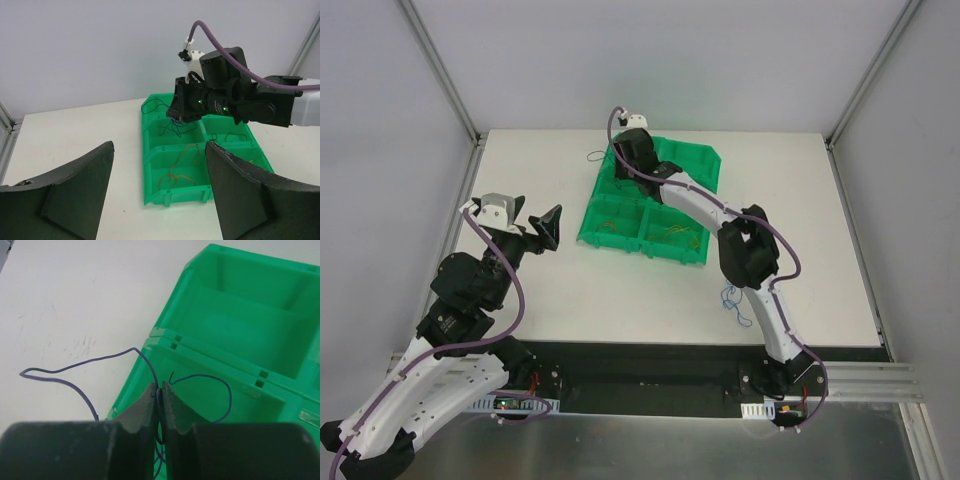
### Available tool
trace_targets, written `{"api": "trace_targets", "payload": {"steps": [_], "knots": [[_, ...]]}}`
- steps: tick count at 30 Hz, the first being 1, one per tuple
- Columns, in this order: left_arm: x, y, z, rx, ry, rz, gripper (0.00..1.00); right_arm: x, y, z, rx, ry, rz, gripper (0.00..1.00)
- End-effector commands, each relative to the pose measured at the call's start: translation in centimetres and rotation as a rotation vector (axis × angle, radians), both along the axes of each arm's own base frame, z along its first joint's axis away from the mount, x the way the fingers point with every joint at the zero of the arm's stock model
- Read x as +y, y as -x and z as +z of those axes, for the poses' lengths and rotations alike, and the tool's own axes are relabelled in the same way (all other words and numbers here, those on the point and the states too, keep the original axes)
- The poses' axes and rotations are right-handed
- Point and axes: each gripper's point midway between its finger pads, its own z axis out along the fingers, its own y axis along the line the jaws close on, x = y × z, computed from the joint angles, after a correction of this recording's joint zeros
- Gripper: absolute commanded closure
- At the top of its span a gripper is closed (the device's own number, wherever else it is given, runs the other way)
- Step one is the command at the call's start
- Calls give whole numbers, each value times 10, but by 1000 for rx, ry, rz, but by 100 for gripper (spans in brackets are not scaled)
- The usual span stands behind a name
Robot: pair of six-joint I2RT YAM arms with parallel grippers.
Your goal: Untangle the cables
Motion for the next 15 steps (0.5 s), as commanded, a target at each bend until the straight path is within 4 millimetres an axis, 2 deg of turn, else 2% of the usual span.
{"api": "trace_targets", "payload": {"steps": [1,4,5,6,8,10,12,15], "knots": [[3,-1,9,-32,27,13,28,-5,-17,16,-57,89,-6,86],[2,-1,8,-31,26,11,28,-15,-18,9,-46,163,-17,82],[2,-1,8,-31,27,8,28,-18,-16,7,-37,175,-18,78],[2,-1,7,-28,27,8,28,-19,-13,9,-33,177,-13,73],[0,-1,7,-27,25,2,28,-20,-5,14,-19,181,3,70],[-1,-2,6,-23,26,-1,28,-26,1,26,-24,177,3,62],[-2,-2,7,-23,25,-5,28,-33,7,42,-37,172,-6,48],[-4,-3,5,-17,23,-12,28,-48,19,69,-39,187,-22,44]]}}
